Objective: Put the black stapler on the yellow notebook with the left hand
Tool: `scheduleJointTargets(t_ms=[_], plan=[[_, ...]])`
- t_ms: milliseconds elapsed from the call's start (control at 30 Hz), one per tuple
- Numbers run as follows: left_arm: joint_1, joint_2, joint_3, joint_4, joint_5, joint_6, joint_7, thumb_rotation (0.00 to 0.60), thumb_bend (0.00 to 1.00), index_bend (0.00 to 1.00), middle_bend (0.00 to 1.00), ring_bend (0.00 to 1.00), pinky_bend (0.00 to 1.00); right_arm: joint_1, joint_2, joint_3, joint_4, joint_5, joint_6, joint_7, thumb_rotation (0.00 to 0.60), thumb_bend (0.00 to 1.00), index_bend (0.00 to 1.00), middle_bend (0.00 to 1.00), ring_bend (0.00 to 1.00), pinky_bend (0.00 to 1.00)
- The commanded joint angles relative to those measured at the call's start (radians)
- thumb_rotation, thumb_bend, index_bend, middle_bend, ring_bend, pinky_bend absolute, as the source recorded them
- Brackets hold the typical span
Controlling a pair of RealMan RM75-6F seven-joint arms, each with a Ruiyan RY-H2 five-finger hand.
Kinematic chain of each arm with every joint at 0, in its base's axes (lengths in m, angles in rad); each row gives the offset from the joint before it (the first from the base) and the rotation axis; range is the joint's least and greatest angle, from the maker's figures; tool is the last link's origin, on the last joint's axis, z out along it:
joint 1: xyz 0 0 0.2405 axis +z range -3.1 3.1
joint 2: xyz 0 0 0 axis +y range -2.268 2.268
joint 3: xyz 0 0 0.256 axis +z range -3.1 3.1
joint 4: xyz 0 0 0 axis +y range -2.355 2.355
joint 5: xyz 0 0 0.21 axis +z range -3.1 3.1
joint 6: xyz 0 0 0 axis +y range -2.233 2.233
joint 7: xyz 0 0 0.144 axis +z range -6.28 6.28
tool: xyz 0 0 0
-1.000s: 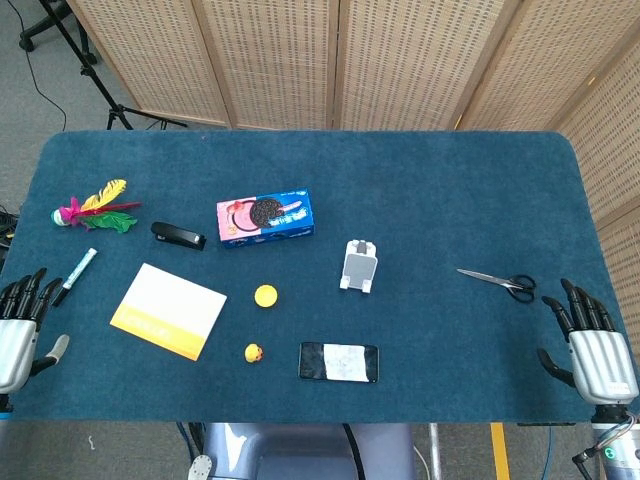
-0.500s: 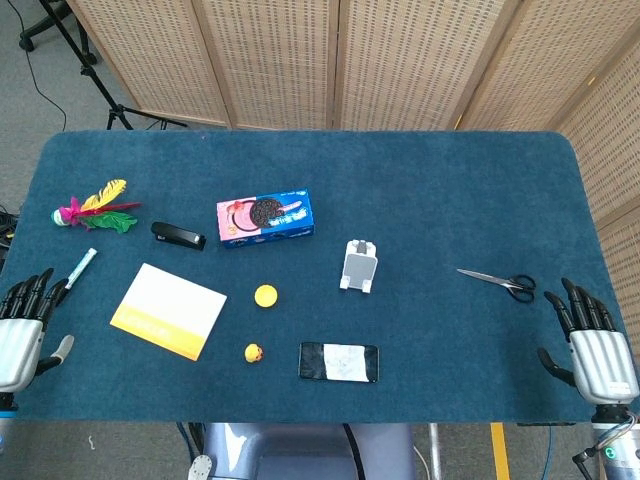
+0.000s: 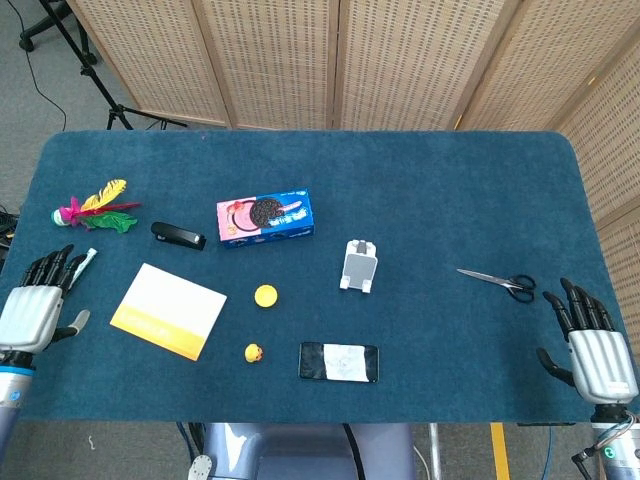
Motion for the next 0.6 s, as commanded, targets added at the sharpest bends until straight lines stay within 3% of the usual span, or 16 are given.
scheduleJointTargets(t_ms=[33,200,600], plan=[[-0.094,-0.021,-0.043,0.064,-0.070,-0.138,-0.062,0.600,0.30,0.10,0.00,0.00,0.10,0.001,-0.001,-0.001,0.000,0.000,-0.002,-0.002,0.600,0.31,0.12,0.00,0.00,0.11],[-0.180,-0.073,-0.059,0.146,-0.115,-0.262,-0.072,0.600,0.30,0.11,0.00,0.00,0.10,0.004,-0.004,-0.003,0.001,-0.001,-0.008,-0.008,0.600,0.31,0.12,0.00,0.00,0.11],[-0.326,-0.192,-0.072,0.279,-0.178,-0.389,0.039,0.600,0.30,0.09,0.00,0.00,0.10,0.008,-0.011,-0.005,0.005,-0.005,-0.012,-0.011,0.600,0.31,0.12,0.00,0.00,0.11]])
